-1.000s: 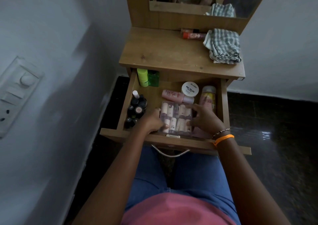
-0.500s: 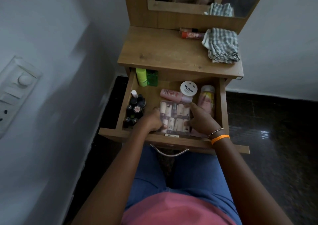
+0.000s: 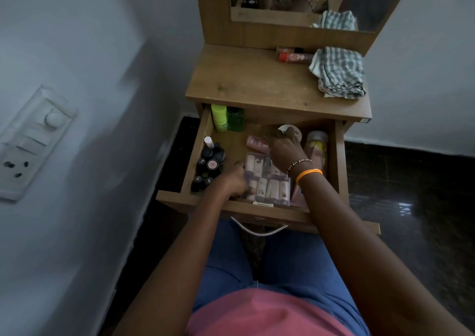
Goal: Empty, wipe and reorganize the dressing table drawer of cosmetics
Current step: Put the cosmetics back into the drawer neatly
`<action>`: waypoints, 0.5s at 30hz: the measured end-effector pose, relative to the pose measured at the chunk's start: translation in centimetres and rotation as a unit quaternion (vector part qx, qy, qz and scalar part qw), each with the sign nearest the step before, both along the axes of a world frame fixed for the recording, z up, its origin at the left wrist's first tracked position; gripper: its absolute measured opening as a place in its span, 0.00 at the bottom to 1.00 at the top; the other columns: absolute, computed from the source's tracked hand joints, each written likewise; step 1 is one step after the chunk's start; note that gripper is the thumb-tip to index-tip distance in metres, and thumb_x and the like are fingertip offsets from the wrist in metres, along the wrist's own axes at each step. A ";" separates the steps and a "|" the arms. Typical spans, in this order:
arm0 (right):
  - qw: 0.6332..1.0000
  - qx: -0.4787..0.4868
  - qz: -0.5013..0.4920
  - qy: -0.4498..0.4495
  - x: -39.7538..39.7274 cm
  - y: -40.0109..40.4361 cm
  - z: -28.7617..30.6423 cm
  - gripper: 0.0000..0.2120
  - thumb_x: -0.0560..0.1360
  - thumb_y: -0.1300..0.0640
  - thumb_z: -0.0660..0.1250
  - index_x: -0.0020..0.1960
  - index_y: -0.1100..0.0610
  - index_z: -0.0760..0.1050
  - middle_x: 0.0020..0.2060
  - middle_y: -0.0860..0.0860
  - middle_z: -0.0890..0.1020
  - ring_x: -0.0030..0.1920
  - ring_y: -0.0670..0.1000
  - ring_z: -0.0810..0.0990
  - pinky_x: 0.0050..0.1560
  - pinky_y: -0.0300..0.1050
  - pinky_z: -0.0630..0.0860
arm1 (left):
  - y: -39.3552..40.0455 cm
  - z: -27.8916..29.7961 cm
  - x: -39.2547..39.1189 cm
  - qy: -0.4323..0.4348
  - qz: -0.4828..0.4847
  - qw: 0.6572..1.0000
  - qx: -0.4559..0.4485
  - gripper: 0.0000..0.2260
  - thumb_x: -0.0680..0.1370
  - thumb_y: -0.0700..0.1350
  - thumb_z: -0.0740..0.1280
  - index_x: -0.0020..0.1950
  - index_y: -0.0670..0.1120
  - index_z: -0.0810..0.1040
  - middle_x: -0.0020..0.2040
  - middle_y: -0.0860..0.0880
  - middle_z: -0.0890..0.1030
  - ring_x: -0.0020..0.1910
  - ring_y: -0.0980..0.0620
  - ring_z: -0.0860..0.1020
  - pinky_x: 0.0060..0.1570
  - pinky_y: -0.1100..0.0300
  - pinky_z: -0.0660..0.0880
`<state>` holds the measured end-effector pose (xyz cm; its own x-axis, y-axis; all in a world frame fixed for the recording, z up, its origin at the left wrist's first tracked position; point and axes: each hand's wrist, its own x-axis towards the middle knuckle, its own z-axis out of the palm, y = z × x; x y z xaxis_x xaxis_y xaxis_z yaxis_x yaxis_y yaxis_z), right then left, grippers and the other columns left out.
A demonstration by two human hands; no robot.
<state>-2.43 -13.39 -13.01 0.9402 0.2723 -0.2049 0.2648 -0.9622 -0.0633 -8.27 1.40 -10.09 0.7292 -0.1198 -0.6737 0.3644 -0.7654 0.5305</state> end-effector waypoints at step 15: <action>0.973 0.213 -0.082 0.030 -0.9 -0.2 1.8 0.21 0.76 0.61 0.62 0.67 0.60 0.63 0.60 0.62 0.75 0.64 0.63 0.67 0.60 0.49 0.61 | -0.3 -0.7 0.0 -0.015 -0.011 1.000 0.016 0.32 0.73 0.39 0.72 0.72 0.43 0.59 0.66 0.40 0.73 0.63 0.42 0.73 0.61 0.47 0.72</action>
